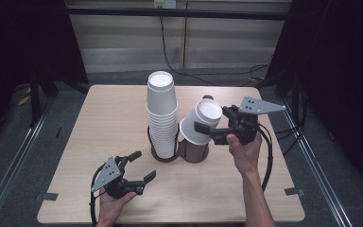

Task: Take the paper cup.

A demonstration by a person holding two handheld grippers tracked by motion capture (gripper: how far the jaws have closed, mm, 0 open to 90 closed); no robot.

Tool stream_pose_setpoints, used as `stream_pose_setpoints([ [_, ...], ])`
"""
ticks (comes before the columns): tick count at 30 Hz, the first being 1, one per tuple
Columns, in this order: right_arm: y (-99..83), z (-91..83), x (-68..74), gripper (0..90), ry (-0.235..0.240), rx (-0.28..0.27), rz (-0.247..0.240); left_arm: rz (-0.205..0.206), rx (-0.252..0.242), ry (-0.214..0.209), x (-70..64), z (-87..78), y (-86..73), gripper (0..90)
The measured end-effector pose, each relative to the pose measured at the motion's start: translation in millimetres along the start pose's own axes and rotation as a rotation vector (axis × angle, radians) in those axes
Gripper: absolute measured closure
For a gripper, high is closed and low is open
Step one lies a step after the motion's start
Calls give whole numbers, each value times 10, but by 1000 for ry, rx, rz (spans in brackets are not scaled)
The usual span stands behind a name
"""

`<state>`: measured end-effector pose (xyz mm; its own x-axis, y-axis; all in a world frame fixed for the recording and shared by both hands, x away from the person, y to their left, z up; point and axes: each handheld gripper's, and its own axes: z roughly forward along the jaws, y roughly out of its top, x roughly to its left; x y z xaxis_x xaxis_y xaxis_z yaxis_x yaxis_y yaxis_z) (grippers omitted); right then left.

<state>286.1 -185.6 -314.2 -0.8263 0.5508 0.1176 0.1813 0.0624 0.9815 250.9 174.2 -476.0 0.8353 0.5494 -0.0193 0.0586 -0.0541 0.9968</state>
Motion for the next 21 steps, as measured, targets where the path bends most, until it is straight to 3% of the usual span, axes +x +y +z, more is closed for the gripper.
stream_pose_setpoints([
  [5,-75,11,55,224,11,11,-4,-11,-4,-23,-9,32,42,157],
  [6,-98,12,62,224,11,10,-2,8,0,-28,-5,33,56,157],
  [10,-214,22,80,224,18,19,10,7,-4,-41,-33,48,90,157],
  [11,-214,22,80,224,18,19,10,26,2,-44,-25,48,100,157],
  [15,-301,26,101,224,27,18,22,16,-5,-63,-48,75,122,156],
  [21,-395,37,133,224,33,32,29,39,-7,-73,-89,100,182,155],
])
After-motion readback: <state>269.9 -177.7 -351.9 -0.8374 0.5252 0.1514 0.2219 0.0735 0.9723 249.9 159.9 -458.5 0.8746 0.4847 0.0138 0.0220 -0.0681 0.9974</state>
